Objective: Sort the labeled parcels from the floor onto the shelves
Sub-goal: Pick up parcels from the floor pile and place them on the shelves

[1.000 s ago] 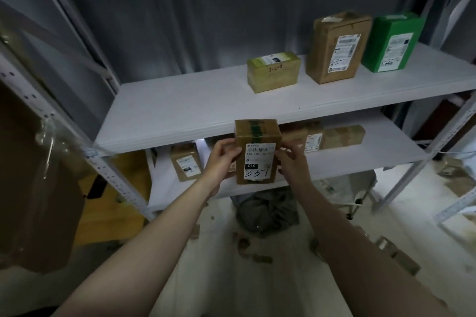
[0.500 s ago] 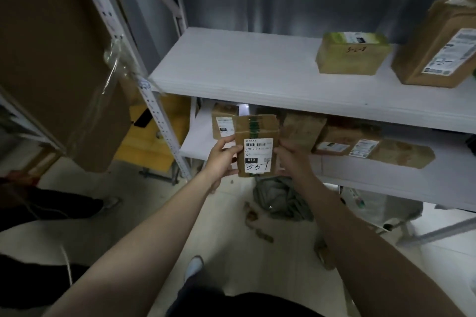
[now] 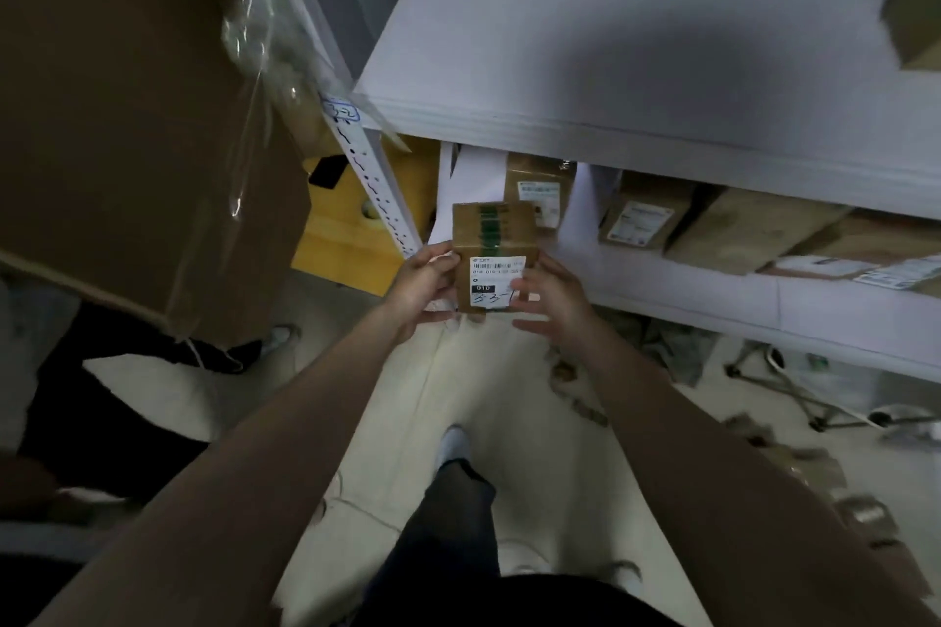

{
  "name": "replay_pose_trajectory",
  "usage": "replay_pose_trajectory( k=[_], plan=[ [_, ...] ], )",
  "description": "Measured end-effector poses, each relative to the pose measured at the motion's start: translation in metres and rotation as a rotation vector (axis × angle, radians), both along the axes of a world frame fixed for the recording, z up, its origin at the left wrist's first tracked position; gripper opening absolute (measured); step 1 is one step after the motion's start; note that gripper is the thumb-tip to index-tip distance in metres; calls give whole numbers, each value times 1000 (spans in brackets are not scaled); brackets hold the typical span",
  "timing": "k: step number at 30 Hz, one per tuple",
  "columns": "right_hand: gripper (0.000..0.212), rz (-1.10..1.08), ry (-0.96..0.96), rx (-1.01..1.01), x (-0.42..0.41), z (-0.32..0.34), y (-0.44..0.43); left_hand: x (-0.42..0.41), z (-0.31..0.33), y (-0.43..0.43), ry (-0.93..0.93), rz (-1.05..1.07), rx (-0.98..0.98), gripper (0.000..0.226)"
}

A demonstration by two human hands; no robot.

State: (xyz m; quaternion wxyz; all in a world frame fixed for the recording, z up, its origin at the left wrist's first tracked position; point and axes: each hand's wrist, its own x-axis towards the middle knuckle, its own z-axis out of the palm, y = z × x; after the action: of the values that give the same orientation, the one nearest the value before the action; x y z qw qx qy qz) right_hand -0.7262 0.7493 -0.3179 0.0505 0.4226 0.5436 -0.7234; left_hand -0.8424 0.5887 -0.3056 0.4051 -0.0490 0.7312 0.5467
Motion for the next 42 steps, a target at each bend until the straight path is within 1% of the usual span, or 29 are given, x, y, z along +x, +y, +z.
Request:
replay_pose_trajectory(
  k=[4,7,8,10,11,13,14,15,17,19,21,23,26,27,29,30,31,32,34,36,37,39,42],
  plan=[
    [45,8,68,-187,-51,-37,-15,-57,-33,0,-21,25,-26,27],
    [43,-112,156,-364,-77,-66,-27,-87,-57,3,-69,6,-30,24],
    [41,-157,185,-415,-84,-76,-30,-95,-64,4,-84,4,-33,26],
    [45,-212,197,-469,-102,-96,-37,-107,-78,9,-105,11,-29,33],
    [50,-225,184,-478,-111,-104,-40,-112,-84,11,-112,23,-17,37],
    [71,-259,145,-486,-129,-113,-47,-121,-95,16,-107,70,16,38],
    [78,-284,145,-478,-137,-115,-48,-126,-100,19,-96,95,25,35],
    [81,-313,160,-461,-145,-119,-48,-131,-104,22,-89,113,33,33],
    [81,-352,194,-408,-160,-123,-42,-138,-109,29,-79,109,45,28],
    [69,-304,173,-363,-173,-122,-39,-138,-113,38,-55,39,59,23],
    [49,-241,60,-292,-184,-122,-40,-137,-120,48,-18,-6,44,17],
    [30,-228,-20,-200,-190,-133,-36,-138,-129,56,44,-30,2,22],
    [16,-221,-116,-102,-195,-142,-23,-144,-137,62,175,-40,-83,23],
    [16,-237,-155,-48,-196,-143,-18,-147,-140,63,210,-48,-104,23],
    [25,-241,-190,178,-203,-148,-6,-151,-145,66,262,-47,-128,29],
    [26,-224,-168,295,-207,-148,-2,-152,-145,68,278,-41,-133,35],
    [24,-203,-127,366,-212,-147,2,-154,-144,70,288,-37,-127,37],
    [22,-178,-91,385,-219,-145,6,-156,-144,73,295,-37,-120,35],
    [34,-116,-75,326,-233,-144,13,-163,-146,79,272,-19,-118,29],
    [44,-60,-141,254,-239,-146,15,-172,-149,83,162,36,-123,26],
    [45,-70,-159,226,-238,-149,14,-174,-150,84,117,45,-113,25],
    [44,-108,-158,204,-230,-155,11,-176,-152,86,78,34,-92,31],
    [45,-107,-198,263,-218,-158,10,-174,-147,87,4,62,-73,42]
  ],
)
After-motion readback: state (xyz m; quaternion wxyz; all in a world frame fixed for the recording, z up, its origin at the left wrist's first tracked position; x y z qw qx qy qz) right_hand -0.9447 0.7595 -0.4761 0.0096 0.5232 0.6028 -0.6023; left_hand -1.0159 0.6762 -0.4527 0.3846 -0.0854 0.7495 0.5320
